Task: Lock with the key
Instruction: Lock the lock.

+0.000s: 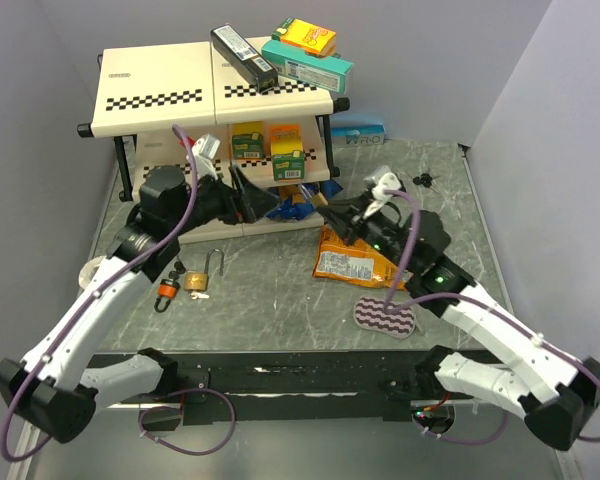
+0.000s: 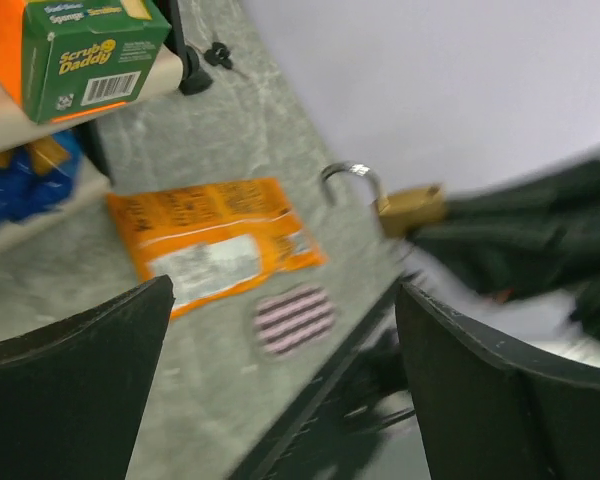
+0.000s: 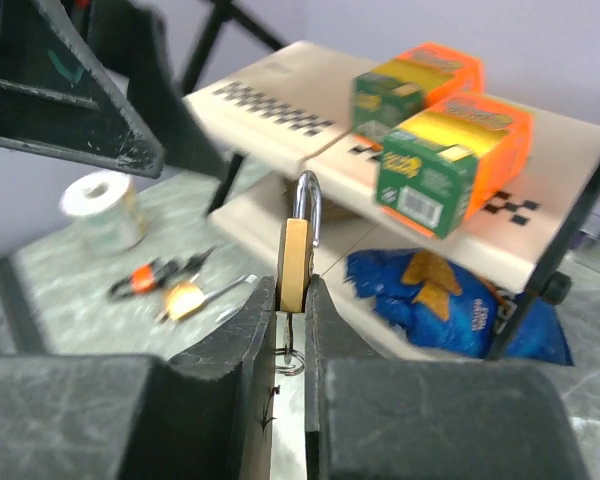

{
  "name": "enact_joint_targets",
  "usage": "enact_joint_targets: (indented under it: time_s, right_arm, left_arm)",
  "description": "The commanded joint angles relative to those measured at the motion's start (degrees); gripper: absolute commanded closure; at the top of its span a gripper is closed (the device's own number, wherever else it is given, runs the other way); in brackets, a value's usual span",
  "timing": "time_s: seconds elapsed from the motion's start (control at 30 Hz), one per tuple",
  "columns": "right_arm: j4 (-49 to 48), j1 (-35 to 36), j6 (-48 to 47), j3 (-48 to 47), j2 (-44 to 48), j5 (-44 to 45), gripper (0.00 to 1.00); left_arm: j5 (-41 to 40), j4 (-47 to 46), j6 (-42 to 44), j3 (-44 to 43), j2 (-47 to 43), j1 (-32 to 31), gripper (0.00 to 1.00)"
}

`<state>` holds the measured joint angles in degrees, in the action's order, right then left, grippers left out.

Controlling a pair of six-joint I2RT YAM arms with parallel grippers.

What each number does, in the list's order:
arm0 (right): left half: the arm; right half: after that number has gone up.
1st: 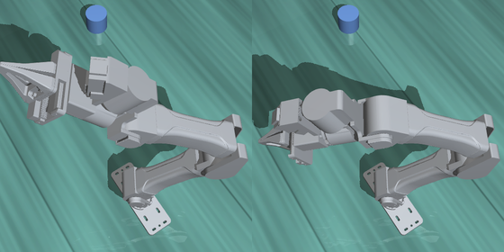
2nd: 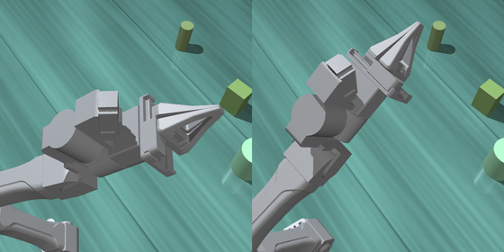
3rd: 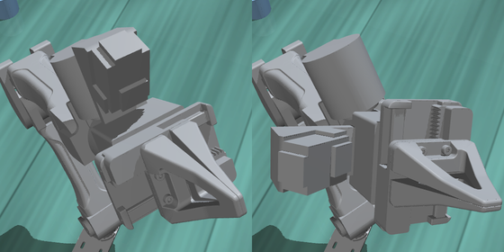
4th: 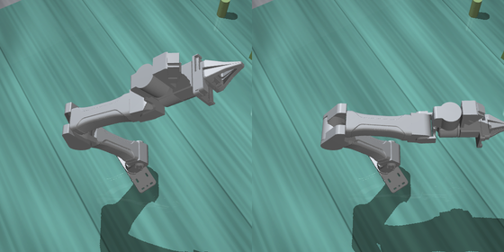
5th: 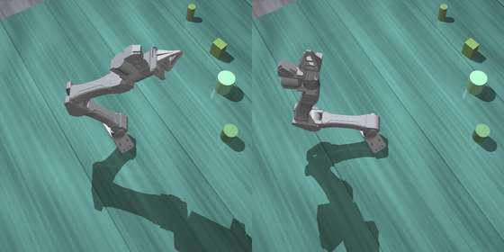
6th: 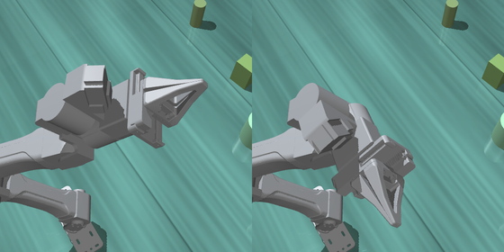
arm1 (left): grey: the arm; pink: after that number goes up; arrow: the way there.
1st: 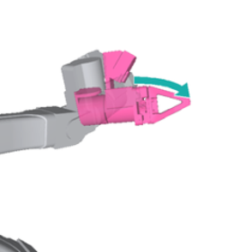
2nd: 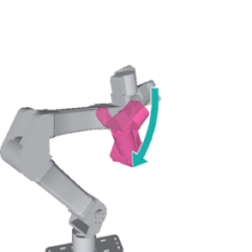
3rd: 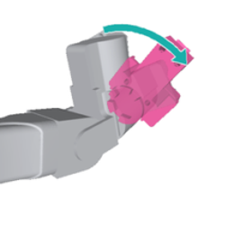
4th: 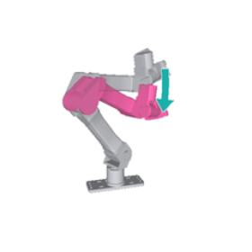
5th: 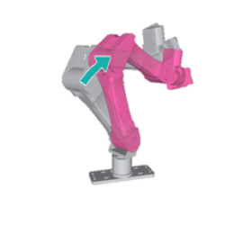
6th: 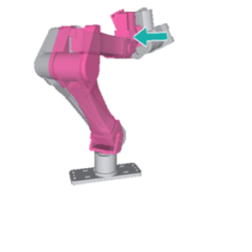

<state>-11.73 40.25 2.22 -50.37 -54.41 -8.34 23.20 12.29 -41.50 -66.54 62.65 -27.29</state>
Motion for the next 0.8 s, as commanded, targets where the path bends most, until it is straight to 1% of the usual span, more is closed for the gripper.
enact_joint_targets:
  time_s: [0.0,0.03,0.07,0.1,0.13,0.17,0.2,0.23,0.27,0.3,0.33,0.43,0.53,0.6,0.77]
  right_arm:
    - [6.88,-4.99,-0.28,0.01,5.36,-18.53,1.0]
    - [10.37,-5.88,0.15,-0.43,5.8,-21.43,1.0]
    - [11.45,-6.84,0.68,-0.43,6.33,-26.07,1.0]
    - [13.12,-8.77,0.59,-0.52,6.77,-29.25,1.0]
    - [16.18,-9.39,0.42,-0.95,6.95,-31.71,1.0]
    - [17.51,-10.01,0.07,-1.39,7.04,-36.09,1.0]
    - [18.75,-10.71,-0.46,-1.92,7.04,-38.4,1.0]
    - [20.93,-10.98,-0.98,-2.19,7.04,-40.33,1.0]
    - [22.09,-10.98,-1.77,-2.36,6.87,-44.27,1.0]
    - [23.49,-10.89,-3.43,-2.63,6.6,-45.79,1.0]
    - [24.81,-10.98,-3.97,-2.63,6.51,-47.11,1.0]
    - [25.79,-10.98,-5.29,-2.54,6.6,-49.58,1.0]
    - [26.49,-10.89,-5.91,-3.33,6.25,-50.99,1.0]
    - [27.54,-10.89,-6.35,-4.03,5.72,-51.6,1.0]
    - [27.55,-10.89,-7.32,-3.25,6.42,-52.04,1.0]
  left_arm:
    - [9.21,3.86,27.92,2.2,-6.31,0.75,0.04]
    - [10.97,4.92,31.79,2.56,-7.01,0.75,0.04]
    - [14.12,5.72,38.44,2.47,-7.89,0.75,0.04]
    - [15.37,8.94,41.29,1.69,-7.98,0.75,0.03]
    - [16.69,9.84,45.06,1.42,-8.07,0.75,0.03]
    - [18.96,10.38,48.32,1.16,-7.81,0.66,0.01]
    - [20.12,11.6,49.48,0.54,-7.55,0.4,0.03]
    - [21.78,12.31,51.93,0.1,-6.76,-0.22,0.06]
    - [23.19,13.27,53.0,-0.25,-6.23,-1.18,0.1]
    - [23.38,14.85,54.05,-1.04,-5.71,-4.06,0.12]
    - [23.12,15.56,57.02,-1.31,-4.83,-5.74,0.14]
    - [20.4,13.74,59.94,-0.35,-4.64,-10.76,0.18]
    - [17.85,11.36,60.65,1.06,-3.69,-13.93,0.29]
    - [18.45,11.17,60.57,0.98,-2.98,-15.5,0.31]
    - [18.99,10.38,60.22,1.85,-2.01,-18.58,0.41]
